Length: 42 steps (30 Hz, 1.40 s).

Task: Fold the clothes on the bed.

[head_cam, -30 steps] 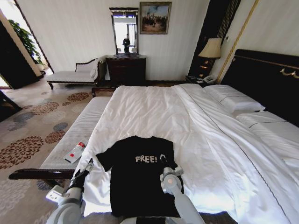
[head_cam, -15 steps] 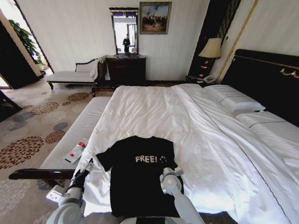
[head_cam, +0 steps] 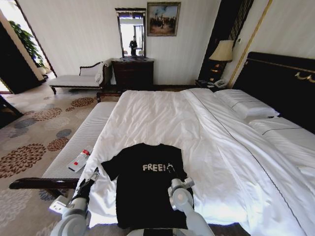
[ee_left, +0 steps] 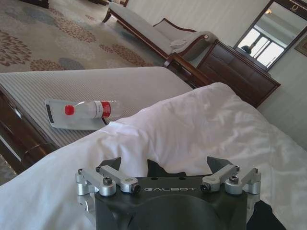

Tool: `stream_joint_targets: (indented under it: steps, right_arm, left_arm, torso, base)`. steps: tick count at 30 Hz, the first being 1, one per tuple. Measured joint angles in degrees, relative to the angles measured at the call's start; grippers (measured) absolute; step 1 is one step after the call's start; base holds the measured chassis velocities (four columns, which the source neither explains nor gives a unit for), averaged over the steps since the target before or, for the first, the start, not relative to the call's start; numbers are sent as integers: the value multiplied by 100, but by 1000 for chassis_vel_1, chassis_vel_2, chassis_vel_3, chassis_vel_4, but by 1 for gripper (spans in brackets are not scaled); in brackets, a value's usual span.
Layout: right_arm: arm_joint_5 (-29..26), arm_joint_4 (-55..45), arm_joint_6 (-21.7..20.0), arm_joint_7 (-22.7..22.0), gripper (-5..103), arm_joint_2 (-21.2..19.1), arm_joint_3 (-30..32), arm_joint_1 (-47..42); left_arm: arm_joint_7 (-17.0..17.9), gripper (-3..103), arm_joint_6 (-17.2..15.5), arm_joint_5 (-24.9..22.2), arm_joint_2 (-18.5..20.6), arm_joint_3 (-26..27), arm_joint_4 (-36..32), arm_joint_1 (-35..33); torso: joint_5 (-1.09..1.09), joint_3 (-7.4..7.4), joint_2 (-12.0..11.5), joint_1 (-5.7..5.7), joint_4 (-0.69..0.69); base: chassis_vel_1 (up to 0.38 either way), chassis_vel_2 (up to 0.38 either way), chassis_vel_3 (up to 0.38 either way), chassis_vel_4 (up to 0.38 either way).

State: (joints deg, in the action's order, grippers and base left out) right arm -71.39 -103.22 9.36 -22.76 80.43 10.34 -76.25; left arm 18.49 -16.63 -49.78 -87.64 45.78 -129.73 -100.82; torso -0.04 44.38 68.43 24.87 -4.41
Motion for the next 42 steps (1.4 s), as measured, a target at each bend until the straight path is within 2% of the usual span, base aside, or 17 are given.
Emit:
stream_joint_targets:
  steps: [5,6,9,12,14,17,18,21,24,27,28,30,31,32,37,42]
  right_arm:
    - [118,75,-39,25,-2,7,-74,1]
    - [144,105,-44,43,3,9,-79,10]
    - [183,142,-52,138,8,0,-83,18]
    - [193,114,-68,321,25,-33,-86,-17]
    - [194,71,-70,389,25,-43,-91,-42]
    - [222,-180,-71,731,41,-93,-82,-172]
    - [222,-180,-71,731,41,-93,-82,-172]
    - [465,-343,58,936,58,-118,141,-198]
    - [573,-359,161,945,63,-148,309,-169]
    - [509,-443,225,776,80,-264,585,-188]
    - [509,-443,225,776,80,-264,585,-188]
    - [519,-484,226,670,90,-286,639,-255]
    - [534,-509,221,602,90,-286,642,-290]
    - [547,-525,214,553,95,-282,642,-313]
    - [618,-533,176,414,100,-239,605,-339]
    - [659,-447,128,299,100,-227,547,-308]
  left_arm:
    - [-4,100,0,5,-15,-2,-5,-17]
    - [-4,100,0,7,-17,-4,-7,-18]
    - [-5,100,1,8,-17,-3,-11,-20]
    - [-8,100,6,7,-10,17,-8,-29]
    - [-10,100,6,7,-10,19,-3,-29]
    - [-13,100,8,5,-9,19,16,-3]
    - [-13,100,8,5,-9,19,16,-3]
    - [-5,100,1,-62,47,87,51,139]
    - [30,100,-33,-201,119,179,84,289]
    - [192,100,-267,-903,283,369,315,746]
    - [192,100,-267,-903,283,369,315,746]
    - [229,100,-417,-1166,299,356,600,994]
    - [247,100,-509,-1299,284,321,781,1139]
    - [278,100,-595,-1444,253,289,920,1249]
    - [384,100,-886,-1867,65,177,1315,1509]
    - [399,100,-968,-1910,-125,109,1553,1588]
  torso:
    - [0,0,0,0,0]
    - [0,0,0,0,0]
    - [0,0,0,0,0]
    - [1,1,0,0,0]
    - [0,1,0,0,0]
    - [0,1,0,0,1]
    - [0,1,0,0,1]
    - [0,0,0,0,1]
    - [1,1,0,0,0]
    - [0,1,0,0,0]
    - [0,1,0,0,0]
    - [0,1,0,0,0]
    - [1,1,0,0,-1]
    - [-1,1,0,0,0]
    - [0,1,0,1,0]
    - [1,1,0,0,0]
  base:
    - [0,0,0,0]
    - [0,0,0,0]
    - [0,0,0,0]
    - [0,0,0,0]
    - [0,0,0,0]
    - [0,0,0,0]
    - [0,0,0,0]
    - [0,0,0,0]
    - [0,0,0,0]
    - [0,0,0,0]
    - [0,0,0,0]
    - [0,0,0,0]
    - [0,0,0,0]
    - [0,0,0,0]
    - [0,0,0,0]
    - [0,0,0,0]
